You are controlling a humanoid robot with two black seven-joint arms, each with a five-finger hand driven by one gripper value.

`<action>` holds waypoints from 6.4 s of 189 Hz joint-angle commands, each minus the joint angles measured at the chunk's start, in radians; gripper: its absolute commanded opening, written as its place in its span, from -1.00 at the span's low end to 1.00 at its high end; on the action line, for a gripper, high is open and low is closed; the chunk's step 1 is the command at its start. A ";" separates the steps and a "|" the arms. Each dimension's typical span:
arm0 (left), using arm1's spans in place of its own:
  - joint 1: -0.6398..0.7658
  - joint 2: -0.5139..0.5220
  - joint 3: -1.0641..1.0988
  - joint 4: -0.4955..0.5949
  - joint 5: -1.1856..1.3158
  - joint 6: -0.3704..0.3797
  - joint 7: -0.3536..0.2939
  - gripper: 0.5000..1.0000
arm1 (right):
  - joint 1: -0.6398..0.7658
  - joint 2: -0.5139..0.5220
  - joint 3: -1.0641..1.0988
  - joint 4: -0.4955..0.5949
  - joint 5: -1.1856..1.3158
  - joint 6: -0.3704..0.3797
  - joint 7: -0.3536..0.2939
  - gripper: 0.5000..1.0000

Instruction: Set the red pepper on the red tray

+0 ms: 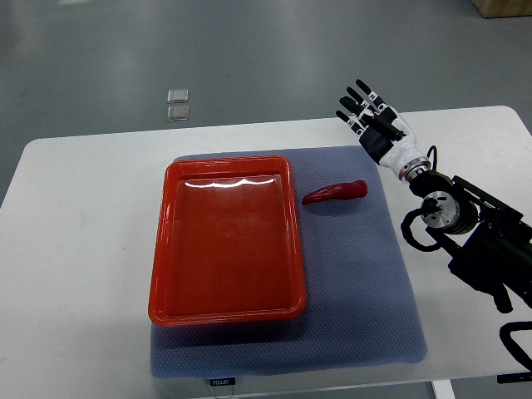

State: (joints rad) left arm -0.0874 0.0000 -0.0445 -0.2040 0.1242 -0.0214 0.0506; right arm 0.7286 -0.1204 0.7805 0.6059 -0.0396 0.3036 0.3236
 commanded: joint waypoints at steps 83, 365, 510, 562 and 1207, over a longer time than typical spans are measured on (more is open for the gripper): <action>0.000 0.000 -0.001 0.005 0.000 0.001 0.000 1.00 | 0.028 -0.013 -0.026 0.002 -0.046 -0.001 0.000 0.66; 0.000 0.000 0.000 0.006 0.000 0.001 0.000 1.00 | 0.414 -0.173 -1.003 0.034 -0.991 -0.100 -0.005 0.26; 0.000 0.000 -0.001 0.006 0.000 0.001 0.000 1.00 | 0.416 -0.177 -1.026 0.034 -0.994 -0.096 -0.003 -1.00; 0.000 0.000 -0.001 0.006 0.000 0.001 0.000 1.00 | 0.503 -0.205 -1.021 0.045 -0.980 -0.060 -0.005 -1.00; 0.000 0.000 0.000 -0.005 0.000 0.000 0.000 1.00 | -0.043 0.061 0.098 -0.003 -0.040 -0.015 0.018 0.66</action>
State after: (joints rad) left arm -0.0874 0.0000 -0.0441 -0.2083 0.1243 -0.0202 0.0506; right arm 0.7051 -0.0604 0.8791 0.6029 -0.0797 0.2793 0.3422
